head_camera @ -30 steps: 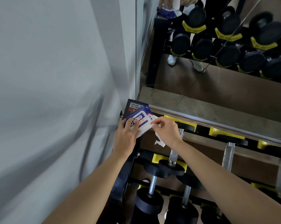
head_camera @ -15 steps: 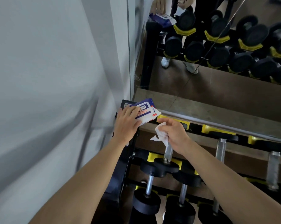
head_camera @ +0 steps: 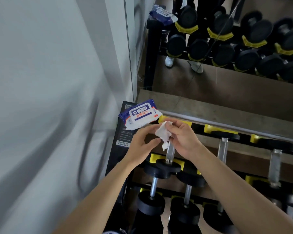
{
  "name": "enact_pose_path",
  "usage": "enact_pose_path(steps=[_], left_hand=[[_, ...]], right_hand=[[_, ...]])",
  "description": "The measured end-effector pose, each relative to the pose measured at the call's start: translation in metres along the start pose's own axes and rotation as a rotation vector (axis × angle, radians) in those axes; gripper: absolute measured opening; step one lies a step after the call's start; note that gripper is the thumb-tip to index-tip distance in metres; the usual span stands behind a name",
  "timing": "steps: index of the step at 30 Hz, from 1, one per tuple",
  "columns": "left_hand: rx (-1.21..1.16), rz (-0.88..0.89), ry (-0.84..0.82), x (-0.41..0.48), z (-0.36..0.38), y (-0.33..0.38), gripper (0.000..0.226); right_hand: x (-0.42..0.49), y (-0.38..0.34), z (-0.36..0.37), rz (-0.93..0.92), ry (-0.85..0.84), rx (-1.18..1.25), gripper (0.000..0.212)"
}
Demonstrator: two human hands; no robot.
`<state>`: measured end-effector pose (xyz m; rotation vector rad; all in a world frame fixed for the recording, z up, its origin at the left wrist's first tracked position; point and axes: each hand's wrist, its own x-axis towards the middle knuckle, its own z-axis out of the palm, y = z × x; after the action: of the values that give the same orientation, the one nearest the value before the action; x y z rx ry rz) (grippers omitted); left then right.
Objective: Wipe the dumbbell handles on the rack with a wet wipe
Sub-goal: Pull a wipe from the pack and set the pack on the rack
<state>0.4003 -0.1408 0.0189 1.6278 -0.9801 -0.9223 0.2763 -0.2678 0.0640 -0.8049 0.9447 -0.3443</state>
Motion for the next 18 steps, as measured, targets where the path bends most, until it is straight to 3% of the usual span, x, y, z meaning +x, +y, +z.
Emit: enact_pose_path(steps=[4, 7, 13, 16, 18], left_hand=[[-0.151, -0.061, 0.007, -0.01, 0.008, 0.015, 0.01], [-0.302, -0.135, 0.061, -0.017, 0.012, 0.028, 0.02], [-0.472, -0.267, 0.039, -0.025, 0.027, 0.043, 0.027], [-0.505, -0.358, -0.046, -0.022, 0.034, 0.045, 0.029], [-0.526, -0.382, -0.123, -0.019, 0.038, 0.043, 0.027]], right_hand=[[-0.018, -0.006, -0.008, -0.059, 0.043, 0.013, 0.019], [-0.032, 0.0, -0.017, -0.077, 0.116, 0.013, 0.012], [-0.055, 0.026, -0.035, 0.038, 0.256, 0.031, 0.036], [-0.063, 0.034, -0.048, 0.167, 0.104, 0.218, 0.052], [-0.068, 0.037, -0.057, 0.192, -0.025, 0.188, 0.057]])
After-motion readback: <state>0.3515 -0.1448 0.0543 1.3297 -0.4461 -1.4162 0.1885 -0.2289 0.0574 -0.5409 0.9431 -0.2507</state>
